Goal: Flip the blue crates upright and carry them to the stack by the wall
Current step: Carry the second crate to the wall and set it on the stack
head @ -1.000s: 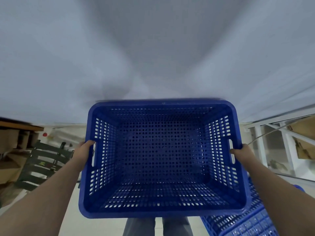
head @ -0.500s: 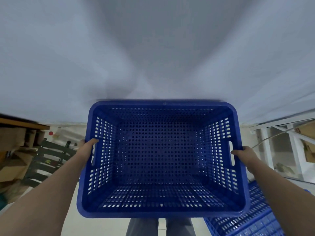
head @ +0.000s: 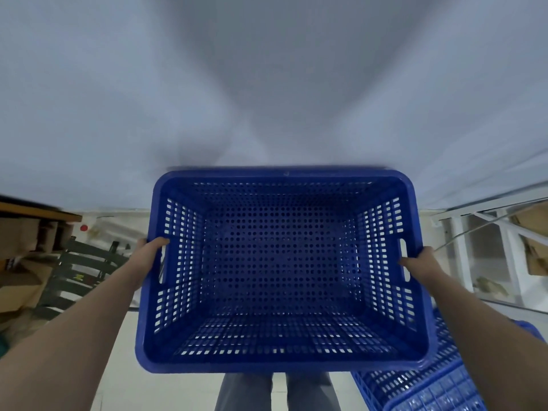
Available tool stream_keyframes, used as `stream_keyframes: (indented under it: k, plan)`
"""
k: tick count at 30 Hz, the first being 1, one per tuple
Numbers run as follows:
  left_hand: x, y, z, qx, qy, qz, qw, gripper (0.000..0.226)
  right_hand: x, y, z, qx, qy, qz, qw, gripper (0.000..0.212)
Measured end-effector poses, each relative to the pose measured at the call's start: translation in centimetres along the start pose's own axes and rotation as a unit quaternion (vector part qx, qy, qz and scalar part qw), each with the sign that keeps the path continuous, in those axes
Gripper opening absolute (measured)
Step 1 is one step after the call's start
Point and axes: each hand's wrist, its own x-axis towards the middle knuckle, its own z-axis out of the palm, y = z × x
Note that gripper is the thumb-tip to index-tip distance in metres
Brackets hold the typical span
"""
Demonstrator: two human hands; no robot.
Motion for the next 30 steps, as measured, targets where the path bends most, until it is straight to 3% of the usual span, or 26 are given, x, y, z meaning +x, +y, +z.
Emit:
stream_keyframes:
  k: [6, 14, 30]
  plan:
    - [0.0, -0.3, 0.7, 0.005, 0.01, -0.003, 1.0, 0.064, 0.2, 0.2, 0.6, -0.002, 0.03, 0.018, 0.999, 0.07]
    - [0.2, -0.4, 1.5, -0.05, 0.023, 0.032, 0.998, 0.054, 0.9, 0.5, 0.5, 0.078, 0.007, -0.003, 0.997, 0.043]
    - [1.2, -0.7, 1.6, -0.03, 0.047, 0.065, 0.996, 0.052, 2.0, 0.8, 0.4, 0.096, -0.021, 0.016, 0.995, 0.039]
